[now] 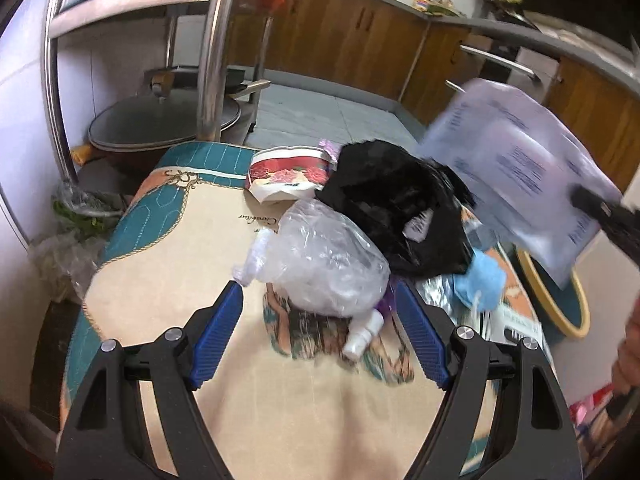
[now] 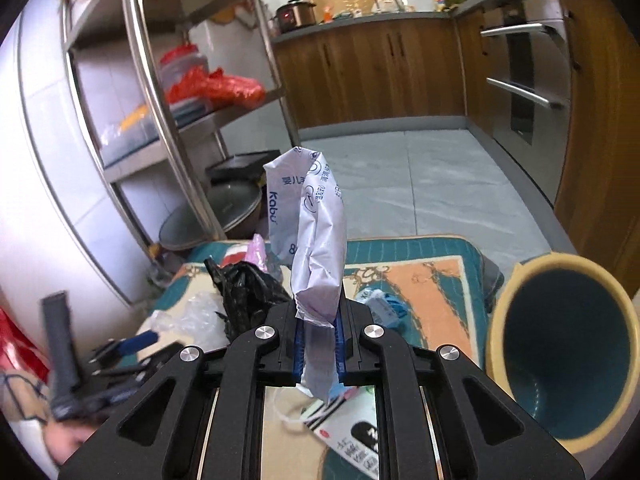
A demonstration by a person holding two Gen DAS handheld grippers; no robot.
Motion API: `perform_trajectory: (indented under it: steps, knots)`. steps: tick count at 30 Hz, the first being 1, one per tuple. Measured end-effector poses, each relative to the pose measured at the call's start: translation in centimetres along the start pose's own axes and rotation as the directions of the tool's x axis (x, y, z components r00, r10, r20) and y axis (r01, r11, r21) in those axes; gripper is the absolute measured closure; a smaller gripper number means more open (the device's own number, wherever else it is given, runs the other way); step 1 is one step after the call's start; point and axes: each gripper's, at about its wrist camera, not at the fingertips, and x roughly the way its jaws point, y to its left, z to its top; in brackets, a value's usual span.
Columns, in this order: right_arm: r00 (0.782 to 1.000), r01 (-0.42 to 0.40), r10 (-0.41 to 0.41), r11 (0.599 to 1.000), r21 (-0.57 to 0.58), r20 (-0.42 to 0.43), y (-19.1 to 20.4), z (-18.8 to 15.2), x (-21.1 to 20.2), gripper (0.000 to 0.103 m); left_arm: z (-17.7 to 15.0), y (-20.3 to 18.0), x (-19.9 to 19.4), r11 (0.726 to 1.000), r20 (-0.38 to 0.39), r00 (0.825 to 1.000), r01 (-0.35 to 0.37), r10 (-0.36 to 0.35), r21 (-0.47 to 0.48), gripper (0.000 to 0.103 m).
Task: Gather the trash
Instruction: 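Grasp the clear plastic bag with the left tool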
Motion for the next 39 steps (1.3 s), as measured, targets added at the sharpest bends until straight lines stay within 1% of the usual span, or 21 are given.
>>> perform_trajectory:
  steps: [3, 6, 7, 10, 12, 13, 14, 15, 16, 17, 20, 22, 26, 28, 31, 35, 39]
  knots:
    - [1.0, 0.004, -0.005, 1.0, 0.01, 0.018, -0.6, -0.3, -1.5, 0.09, 0.5, 0.9, 1.0, 0.997, -0.002, 0.999, 0.046, -0.046, -0.067, 0.026]
    - [1.0, 0.01, -0.011, 0.999, 0.035, 0.022, -1.4, -0.8, -2.3, 0.09, 0.7, 2.1, 2.0, 0.983, -0.003, 0.997, 0.082, -0.083, -0.162, 0.026]
    - [1.0, 0.012, -0.013, 0.999, 0.042, 0.023, -1.7, -0.9, -2.6, 0.09, 0.8, 2.8, 2.5, 0.972, -0.006, 0.995, 0.096, -0.099, -0.215, 0.026]
    - [1.0, 0.022, -0.023, 0.998, 0.061, 0.019, -2.6, -1.3, -2.9, 0.09, 0.9, 4.3, 3.7, 0.942, -0.013, 0.993, 0.104, -0.114, -0.318, 0.026]
    - [0.999, 0.03, -0.031, 0.997, 0.064, 0.011, -3.0, -1.5, -3.0, 0.09, 0.8, 5.2, 4.6, 0.918, -0.018, 0.991, 0.118, -0.135, -0.378, 0.028]
    - [0.999, 0.035, -0.035, 0.997, 0.066, 0.009, -3.1, -1.6, -3.0, 0.09, 0.8, 5.5, 4.9, 0.911, -0.019, 0.989, 0.126, -0.145, -0.393, 0.039]
    - [0.999, 0.039, -0.04, 0.997, 0.067, 0.008, -3.3, -1.8, -3.0, 0.09, 0.7, 5.7, 5.2, 0.908, -0.026, 0.988, 0.128, -0.151, -0.399, 0.052]
    - [0.999, 0.043, -0.044, 0.996, 0.072, 0.007, -3.4, -1.9, -3.0, 0.09, 0.6, 5.8, 5.4, 0.908, -0.034, 0.988, 0.125, -0.151, -0.399, 0.059]
    - [0.999, 0.046, -0.046, 0.996, 0.078, 0.006, -3.7, -1.9, -3.0, 0.09, 0.5, 5.9, 5.4, 0.91, -0.038, 0.988, 0.125, -0.152, -0.396, 0.074]
    - [0.999, 0.05, -0.05, 0.995, 0.088, 0.004, -4.0, -1.9, -3.0, 0.09, 0.5, 5.9, 5.4, 0.911, -0.036, 0.987, 0.13, -0.156, -0.391, 0.082]
    - [0.999, 0.053, -0.054, 0.991, 0.124, 0.006, -4.8, -2.0, -3.0, 0.09, 0.7, 6.0, 4.4, 0.922, -0.013, 0.99, 0.126, -0.14, -0.365, 0.091]
    - [0.998, 0.053, -0.055, 0.989, 0.14, 0.011, -5.2, -1.9, -3.1, 0.09, 0.9, 6.4, 3.3, 0.924, 0.003, 0.992, 0.118, -0.125, -0.363, 0.093]
    - [0.998, 0.05, -0.055, 0.985, 0.166, 0.024, -5.6, -1.8, -3.3, 0.09, 1.6, 7.3, 0.1, 0.928, 0.055, 0.996, 0.08, -0.064, -0.365, 0.094]
    - [0.998, 0.047, -0.054, 0.984, 0.172, 0.033, -5.8, -1.8, -3.6, 0.09, 2.3, 7.6, -1.7, 0.926, 0.094, 0.995, 0.073, -0.041, -0.371, 0.094]
    - [0.997, 0.046, -0.055, 0.983, 0.179, 0.048, -6.0, -1.8, -4.2, 0.09, 3.3, 7.5, -4.0, 0.925, 0.143, 0.989, 0.077, -0.025, -0.373, 0.094]
    - [0.996, 0.046, -0.06, 0.979, 0.197, 0.064, -6.8, -2.2, -5.1, 0.09, 4.7, 6.4, -6.7, 0.929, 0.197, 0.98, 0.11, -0.041, -0.353, 0.094]
    - [0.994, 0.051, -0.071, 0.974, 0.221, 0.084, -7.9, -2.4, -6.3, 0.09, 6.2, 3.0, -8.1, 0.94, 0.224, 0.97, 0.161, -0.094, -0.302, 0.094]
